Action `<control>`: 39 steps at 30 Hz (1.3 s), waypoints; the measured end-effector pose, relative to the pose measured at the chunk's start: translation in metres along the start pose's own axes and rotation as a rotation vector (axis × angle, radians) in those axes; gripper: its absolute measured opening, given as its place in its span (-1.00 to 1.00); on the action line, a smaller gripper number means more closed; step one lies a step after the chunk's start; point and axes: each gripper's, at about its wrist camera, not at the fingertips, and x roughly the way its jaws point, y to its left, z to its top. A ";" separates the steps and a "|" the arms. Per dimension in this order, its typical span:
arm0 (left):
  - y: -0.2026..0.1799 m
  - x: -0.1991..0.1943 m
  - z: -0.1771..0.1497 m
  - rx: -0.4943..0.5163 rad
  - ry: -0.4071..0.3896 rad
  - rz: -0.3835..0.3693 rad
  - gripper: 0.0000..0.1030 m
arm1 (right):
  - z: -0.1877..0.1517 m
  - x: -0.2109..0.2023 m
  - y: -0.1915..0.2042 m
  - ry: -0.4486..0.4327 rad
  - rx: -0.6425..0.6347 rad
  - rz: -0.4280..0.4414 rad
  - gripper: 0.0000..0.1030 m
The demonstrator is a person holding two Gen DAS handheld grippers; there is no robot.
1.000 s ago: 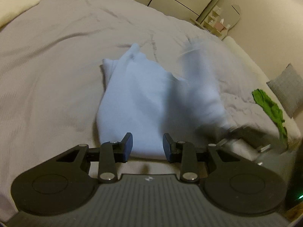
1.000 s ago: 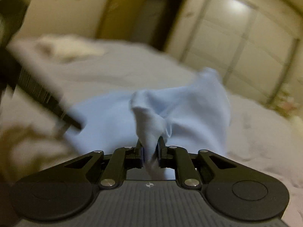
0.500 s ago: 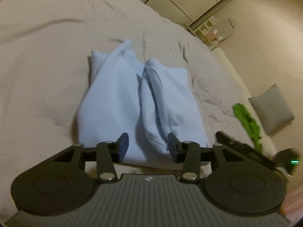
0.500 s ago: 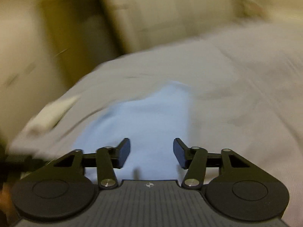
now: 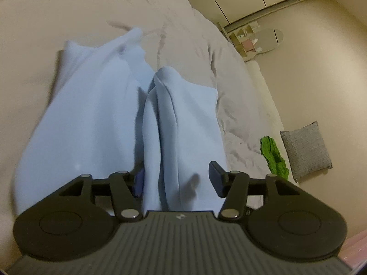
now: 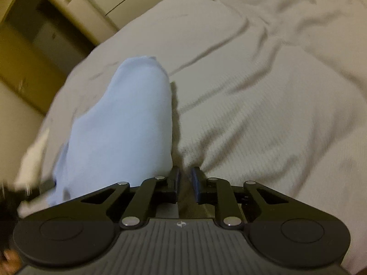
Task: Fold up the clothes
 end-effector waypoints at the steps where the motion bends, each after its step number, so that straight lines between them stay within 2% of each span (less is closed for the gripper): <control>1: -0.003 0.006 0.003 0.013 0.010 0.010 -0.12 | 0.000 0.001 0.006 -0.002 -0.049 -0.017 -0.61; 2: -0.006 0.012 0.006 0.026 0.019 0.019 -0.54 | 0.001 0.001 0.012 -0.003 -0.097 -0.034 -0.61; 3: -0.012 0.014 0.007 0.055 0.019 0.033 -0.80 | 0.001 0.001 0.017 -0.005 -0.142 -0.051 -0.62; 5: -0.025 0.009 0.010 0.137 -0.003 0.064 -0.84 | -0.001 -0.006 0.018 -0.006 -0.194 -0.077 -0.63; 6: -0.032 0.002 0.011 0.180 -0.027 0.073 -0.85 | 0.009 -0.002 0.023 -0.009 -0.210 -0.082 -0.63; 9: -0.042 -0.029 0.017 0.272 -0.100 0.094 -0.85 | 0.010 -0.008 0.043 -0.037 -0.297 -0.068 -0.64; 12: -0.029 -0.054 0.024 0.307 -0.137 0.150 -0.85 | 0.008 -0.002 0.078 -0.041 -0.406 -0.040 -0.64; 14: -0.009 -0.062 0.025 0.265 -0.116 0.178 -0.85 | 0.001 0.008 0.091 -0.030 -0.454 -0.045 -0.64; 17: 0.016 -0.062 0.023 0.212 -0.091 0.181 -0.85 | -0.010 0.011 0.101 -0.019 -0.503 -0.051 -0.70; 21: 0.014 -0.069 0.022 0.217 -0.124 0.144 -0.86 | -0.024 0.015 0.115 -0.005 -0.567 -0.056 -0.73; 24: 0.013 -0.071 0.023 0.227 -0.138 0.138 -0.86 | -0.026 0.007 0.113 -0.010 -0.567 -0.041 -0.73; 28: 0.040 -0.055 0.021 0.159 -0.095 0.185 -0.83 | -0.027 -0.002 0.105 -0.028 -0.535 -0.032 -0.79; 30: 0.050 -0.053 0.018 0.121 -0.101 0.168 -0.83 | -0.028 -0.007 0.101 -0.037 -0.519 -0.028 -0.79; 33: 0.051 -0.053 0.018 0.119 -0.114 0.162 -0.82 | -0.029 -0.013 0.095 -0.050 -0.495 -0.021 -0.81; 36: 0.051 -0.048 0.019 0.124 -0.109 0.165 -0.79 | -0.030 -0.020 0.089 -0.063 -0.471 -0.015 -0.13; 39: 0.055 -0.050 0.020 0.121 -0.111 0.163 -0.78 | -0.031 -0.028 0.075 -0.062 -0.411 0.005 -0.15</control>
